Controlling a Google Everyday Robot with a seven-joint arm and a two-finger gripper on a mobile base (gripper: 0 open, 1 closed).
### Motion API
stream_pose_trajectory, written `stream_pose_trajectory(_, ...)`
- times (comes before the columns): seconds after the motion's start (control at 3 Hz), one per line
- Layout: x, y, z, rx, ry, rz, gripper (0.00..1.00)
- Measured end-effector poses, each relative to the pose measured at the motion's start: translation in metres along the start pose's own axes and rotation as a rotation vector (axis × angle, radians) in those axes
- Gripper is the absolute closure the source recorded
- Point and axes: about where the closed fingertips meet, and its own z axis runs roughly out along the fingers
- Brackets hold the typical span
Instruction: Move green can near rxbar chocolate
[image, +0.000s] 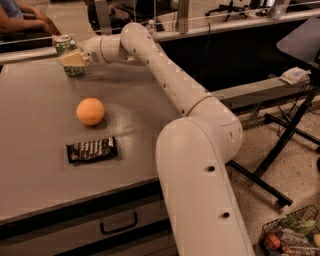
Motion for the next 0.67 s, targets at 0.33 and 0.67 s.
stream_pose_trajectory(0.33,-0.021,-0.005,-0.040,0.043,-0.008,-0.004,0.87)
stream_pose_trajectory(0.67,-0.032,0.005,-0.091,0.078,-0.043,-0.016,1.00)
